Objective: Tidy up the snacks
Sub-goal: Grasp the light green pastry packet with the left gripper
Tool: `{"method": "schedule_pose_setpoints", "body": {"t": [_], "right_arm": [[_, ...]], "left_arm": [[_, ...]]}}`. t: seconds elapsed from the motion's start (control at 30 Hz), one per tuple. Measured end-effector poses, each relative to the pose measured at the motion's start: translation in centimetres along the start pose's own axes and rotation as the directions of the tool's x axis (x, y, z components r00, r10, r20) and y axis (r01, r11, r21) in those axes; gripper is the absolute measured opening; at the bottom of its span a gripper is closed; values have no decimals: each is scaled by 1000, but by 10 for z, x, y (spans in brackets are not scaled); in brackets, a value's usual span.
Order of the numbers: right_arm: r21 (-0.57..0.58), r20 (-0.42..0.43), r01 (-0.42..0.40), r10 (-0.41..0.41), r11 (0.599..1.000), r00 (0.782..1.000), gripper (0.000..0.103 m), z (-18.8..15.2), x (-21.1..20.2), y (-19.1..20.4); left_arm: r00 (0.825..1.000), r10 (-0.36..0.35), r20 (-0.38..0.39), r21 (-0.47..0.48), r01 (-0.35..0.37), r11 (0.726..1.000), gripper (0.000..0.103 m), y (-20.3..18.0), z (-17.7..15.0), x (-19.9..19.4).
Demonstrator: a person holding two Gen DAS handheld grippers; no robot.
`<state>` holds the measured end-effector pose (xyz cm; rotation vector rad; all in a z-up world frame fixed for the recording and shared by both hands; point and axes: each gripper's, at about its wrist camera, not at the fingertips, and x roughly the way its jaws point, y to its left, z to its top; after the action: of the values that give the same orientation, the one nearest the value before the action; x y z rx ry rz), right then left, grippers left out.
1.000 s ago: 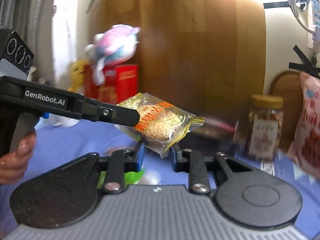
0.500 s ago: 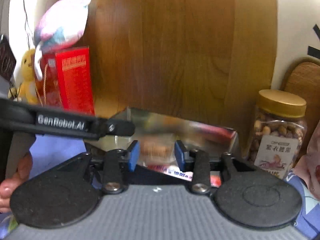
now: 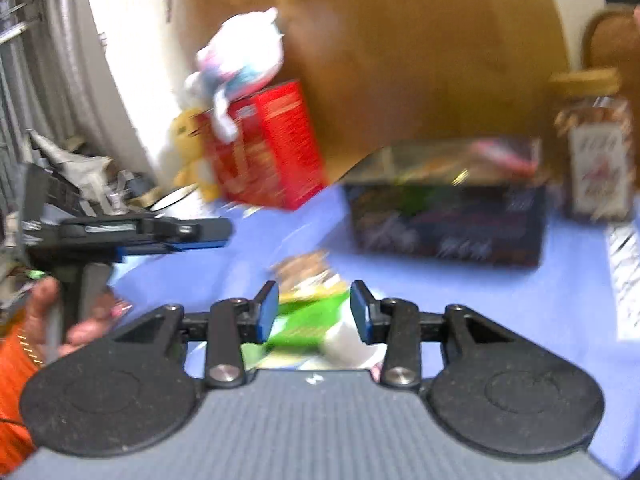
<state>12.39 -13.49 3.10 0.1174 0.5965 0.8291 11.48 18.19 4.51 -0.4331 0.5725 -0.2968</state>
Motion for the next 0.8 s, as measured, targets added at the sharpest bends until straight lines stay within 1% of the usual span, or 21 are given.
{"method": "schedule_pose_setpoints", "body": {"t": [0.07,0.17,0.23,0.27,0.3,0.37,0.4,0.43,0.47,0.5,0.57,0.7,0.73,0.8], "right_arm": [[25,-21,-35,36,999,999,43,-12,-3,9],[112,-71,-92,100,989,992,42,-21,7,13],[154,-94,-114,130,981,987,42,-27,17,18],[153,-100,-112,128,982,987,42,-29,22,21],[146,-103,-106,122,984,987,42,-31,27,25],[165,-121,-91,111,982,986,42,-36,40,27],[186,-131,-90,116,978,985,39,-37,45,26],[212,-142,-94,126,973,982,25,-40,52,25],[238,-159,-99,139,966,977,16,-43,57,24],[251,-176,-97,144,963,974,13,-47,58,24],[234,-169,-89,130,968,977,12,-50,50,27],[193,-128,-79,105,978,986,12,-52,23,24],[181,-123,-68,91,981,988,12,-54,15,22],[153,-118,-37,55,988,991,12,-58,0,16]], "left_arm": [[1000,-2,-10,-32,2,999,46,8,-11,-6],[999,-4,-33,-54,2,999,46,15,-19,-5],[999,-17,-50,-73,13,997,46,19,-23,-2],[998,-28,-59,-74,23,997,47,19,-24,1],[997,-32,-69,-72,27,997,50,20,-26,6],[995,-24,-93,-79,16,997,51,21,-32,13],[992,-38,-119,-89,27,996,49,22,-35,18],[989,-52,-138,-97,38,995,49,22,-40,20],[988,-50,-143,-88,37,995,46,19,-43,20],[990,-34,-139,-67,25,997,45,14,-46,16],[989,-27,-143,-62,18,998,41,10,-53,8],[981,-116,-156,-141,94,986,40,3,-72,-5],[976,-136,-168,-147,112,983,40,-3,-78,-7],[967,-165,-197,-125,142,982,40,-19,-90,-7]]}}
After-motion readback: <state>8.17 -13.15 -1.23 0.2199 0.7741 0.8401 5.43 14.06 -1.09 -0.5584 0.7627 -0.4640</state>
